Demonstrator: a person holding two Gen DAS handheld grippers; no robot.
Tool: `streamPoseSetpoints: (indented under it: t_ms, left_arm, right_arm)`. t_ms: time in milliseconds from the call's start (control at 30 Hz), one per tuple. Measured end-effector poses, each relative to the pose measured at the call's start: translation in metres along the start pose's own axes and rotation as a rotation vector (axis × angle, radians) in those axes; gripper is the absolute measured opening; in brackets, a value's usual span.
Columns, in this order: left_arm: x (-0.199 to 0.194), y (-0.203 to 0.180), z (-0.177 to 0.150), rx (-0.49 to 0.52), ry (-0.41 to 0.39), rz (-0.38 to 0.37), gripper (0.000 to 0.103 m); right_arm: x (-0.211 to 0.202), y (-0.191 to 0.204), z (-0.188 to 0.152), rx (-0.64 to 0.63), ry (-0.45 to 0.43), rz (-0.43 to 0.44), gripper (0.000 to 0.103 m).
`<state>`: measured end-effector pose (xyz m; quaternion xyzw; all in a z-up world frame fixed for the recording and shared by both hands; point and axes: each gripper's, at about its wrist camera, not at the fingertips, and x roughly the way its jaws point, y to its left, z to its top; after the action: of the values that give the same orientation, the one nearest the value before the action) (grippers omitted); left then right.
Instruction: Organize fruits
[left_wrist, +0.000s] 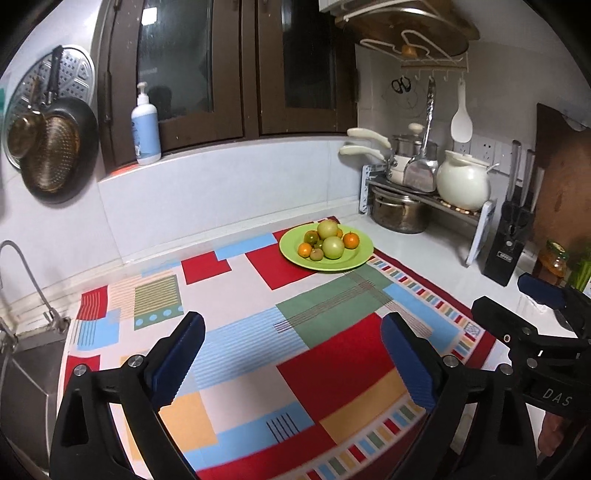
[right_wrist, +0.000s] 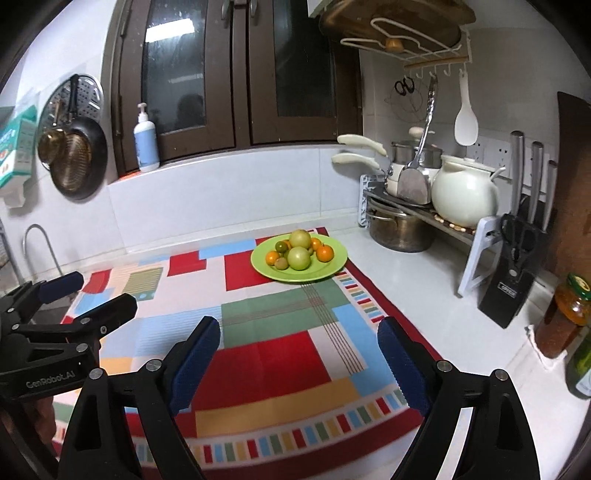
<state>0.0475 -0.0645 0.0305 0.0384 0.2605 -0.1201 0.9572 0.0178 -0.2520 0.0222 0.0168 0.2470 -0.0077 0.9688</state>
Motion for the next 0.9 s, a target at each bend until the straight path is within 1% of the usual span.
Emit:
streamPoseSetpoints:
  t_ms: [100, 200, 333, 433, 900]
  left_arm:
    - [-0.016, -0.007, -0.003, 0.0, -0.018, 0.004, 0.099]
    - [-0.029, -0.013, -0.007, 0.005, -0.026, 0.01, 0.102]
    - [-0.041, -0.02, -0.012, -0.004, -0.022, 0.006, 0.103]
    - [-0.049, -0.025, -0.017, -0.002, -0.016, 0.018, 0.103]
    - [-0.071, -0.031, -0.028, 0.004, -0.034, 0.062, 0.103]
  right_arm:
    - [-0.016, -0.006, -0.003, -0.001, -0.014, 0.007, 0.088]
    - [-0.031, -0.009, -0.006, -0.006, -0.026, 0.012, 0.088]
    - [-0.045, -0.013, -0.011, -0.01, -0.035, 0.022, 0.089]
    - [-0.054, -0.016, -0.016, -0.007, -0.038, 0.031, 0.089]
    - [-0.073, -0.02, -0.027, -0.014, -0.044, 0.047, 0.089]
